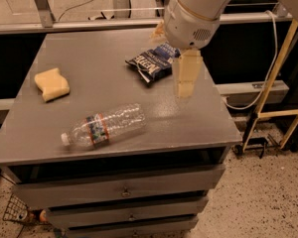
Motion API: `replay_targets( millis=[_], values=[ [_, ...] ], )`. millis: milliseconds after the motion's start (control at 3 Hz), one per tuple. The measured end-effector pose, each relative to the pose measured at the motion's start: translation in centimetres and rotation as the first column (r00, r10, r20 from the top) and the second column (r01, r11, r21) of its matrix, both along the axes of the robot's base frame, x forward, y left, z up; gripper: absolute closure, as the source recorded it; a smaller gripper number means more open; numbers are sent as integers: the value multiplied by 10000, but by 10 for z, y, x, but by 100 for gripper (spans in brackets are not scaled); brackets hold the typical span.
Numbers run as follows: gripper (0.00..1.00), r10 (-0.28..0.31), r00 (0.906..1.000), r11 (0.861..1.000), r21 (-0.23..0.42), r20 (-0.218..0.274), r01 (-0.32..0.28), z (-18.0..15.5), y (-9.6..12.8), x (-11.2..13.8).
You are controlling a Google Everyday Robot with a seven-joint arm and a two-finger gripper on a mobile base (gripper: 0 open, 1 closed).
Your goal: Place water bottle upright
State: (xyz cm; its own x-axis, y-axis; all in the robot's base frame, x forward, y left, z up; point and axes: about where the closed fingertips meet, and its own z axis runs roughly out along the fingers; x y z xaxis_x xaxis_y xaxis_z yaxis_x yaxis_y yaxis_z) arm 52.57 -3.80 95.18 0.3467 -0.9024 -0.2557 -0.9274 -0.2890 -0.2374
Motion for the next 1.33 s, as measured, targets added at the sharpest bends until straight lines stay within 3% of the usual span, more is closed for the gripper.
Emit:
replay_targets(
  millis=[333, 667, 1000, 1333],
  values=[
    [0, -15, 10000, 10000, 5, 11, 15, 0, 0, 0],
    [0, 232, 9995, 9974, -673, -206, -245, -7, 20, 1],
    [0, 596, 9967, 9889, -1326, -550, -664, -21, 55, 1],
    [0, 482, 9970, 9798, -1913, -601, -589, -30, 84, -7]
  ],
)
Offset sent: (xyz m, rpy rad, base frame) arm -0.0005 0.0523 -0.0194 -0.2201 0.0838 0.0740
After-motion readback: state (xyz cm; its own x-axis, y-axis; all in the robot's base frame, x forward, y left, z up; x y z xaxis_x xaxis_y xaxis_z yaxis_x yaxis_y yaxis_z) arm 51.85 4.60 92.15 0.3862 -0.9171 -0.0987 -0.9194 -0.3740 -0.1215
